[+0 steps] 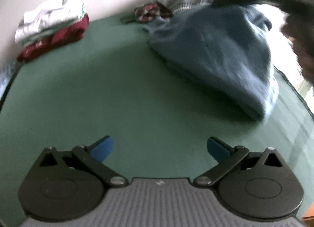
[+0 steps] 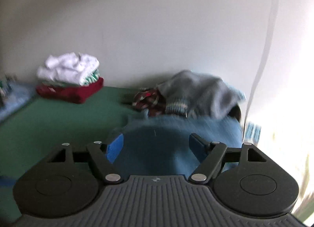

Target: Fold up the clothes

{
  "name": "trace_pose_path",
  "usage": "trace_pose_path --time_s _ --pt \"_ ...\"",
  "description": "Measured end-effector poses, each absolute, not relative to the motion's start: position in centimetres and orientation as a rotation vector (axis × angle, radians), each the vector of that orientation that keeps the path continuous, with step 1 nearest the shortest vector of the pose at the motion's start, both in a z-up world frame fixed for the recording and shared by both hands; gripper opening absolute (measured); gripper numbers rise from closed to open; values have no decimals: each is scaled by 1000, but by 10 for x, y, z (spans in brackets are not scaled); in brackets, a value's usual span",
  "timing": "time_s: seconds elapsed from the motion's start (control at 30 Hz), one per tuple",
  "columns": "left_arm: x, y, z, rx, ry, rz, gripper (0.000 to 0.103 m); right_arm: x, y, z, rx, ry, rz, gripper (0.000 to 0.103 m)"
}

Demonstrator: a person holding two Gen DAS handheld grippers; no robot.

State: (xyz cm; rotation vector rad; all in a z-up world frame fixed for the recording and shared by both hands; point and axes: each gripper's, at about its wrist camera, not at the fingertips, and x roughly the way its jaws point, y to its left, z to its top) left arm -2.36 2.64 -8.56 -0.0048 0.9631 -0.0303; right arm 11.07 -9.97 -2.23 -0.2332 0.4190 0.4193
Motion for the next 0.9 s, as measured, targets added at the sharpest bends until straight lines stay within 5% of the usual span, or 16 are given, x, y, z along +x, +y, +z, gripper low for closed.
trace_pose_path --time_s 0.1,0.2,0.3,0.33,0.37,0.9 --pt "-50 33 -100 -116 1060 -48 102 145 -58 -48 -397 411 346 87" --pt "-67 39 -101 -99 1076 -70 102 158 -45 -75 -470 425 272 78" --pt "-62 56 -102 -137 1072 -75 102 142 -65 -68 -383 421 268 47" --pt "-59 62 -102 -152 1070 -76 102 132 -73 -60 -343 422 274 27" --pt "-57 68 -102 -166 1068 -77 102 122 -82 -51 -301 422 281 17" --pt "-19 69 -100 83 942 -395 102 -76 -188 -71 -138 718 -187 0"
